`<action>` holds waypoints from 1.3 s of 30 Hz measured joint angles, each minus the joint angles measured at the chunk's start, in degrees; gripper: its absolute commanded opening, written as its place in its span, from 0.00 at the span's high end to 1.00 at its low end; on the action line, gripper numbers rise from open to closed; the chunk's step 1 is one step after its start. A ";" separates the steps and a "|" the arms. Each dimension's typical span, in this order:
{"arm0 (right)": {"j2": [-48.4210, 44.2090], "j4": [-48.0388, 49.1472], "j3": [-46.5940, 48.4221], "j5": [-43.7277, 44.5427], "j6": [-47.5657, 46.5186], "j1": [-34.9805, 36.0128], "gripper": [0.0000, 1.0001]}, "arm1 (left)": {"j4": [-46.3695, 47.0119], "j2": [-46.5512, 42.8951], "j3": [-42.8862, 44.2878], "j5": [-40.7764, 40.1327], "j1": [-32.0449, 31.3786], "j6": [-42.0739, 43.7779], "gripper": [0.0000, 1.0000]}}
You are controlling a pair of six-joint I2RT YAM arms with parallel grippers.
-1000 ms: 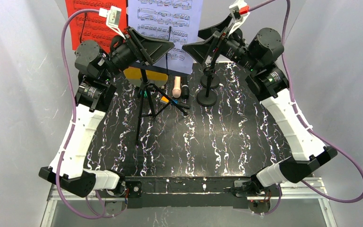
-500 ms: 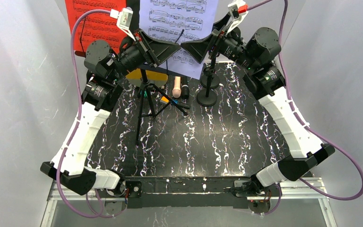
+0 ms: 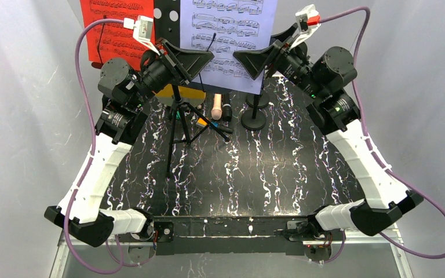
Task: Pack up the instrument practice props
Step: Pick up the sheet music from the music stand.
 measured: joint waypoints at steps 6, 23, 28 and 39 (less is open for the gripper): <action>-3.32 -0.02 -2.56 1.81 -0.70 -0.04 0.53 | 0.37 -0.20 -0.33 -0.76 -0.15 0.33 1.00; -10.80 -0.59 -7.10 6.05 -1.16 -0.26 0.99 | 0.13 -1.75 -1.77 -4.55 -0.26 3.30 0.97; -13.16 -3.43 -7.17 11.47 -1.20 -0.26 0.99 | -0.11 -2.14 -1.97 -5.84 -0.26 4.57 0.86; -14.53 -14.64 -9.20 29.29 0.42 -0.31 0.99 | -0.90 -3.56 -3.63 -9.60 -0.24 7.74 0.42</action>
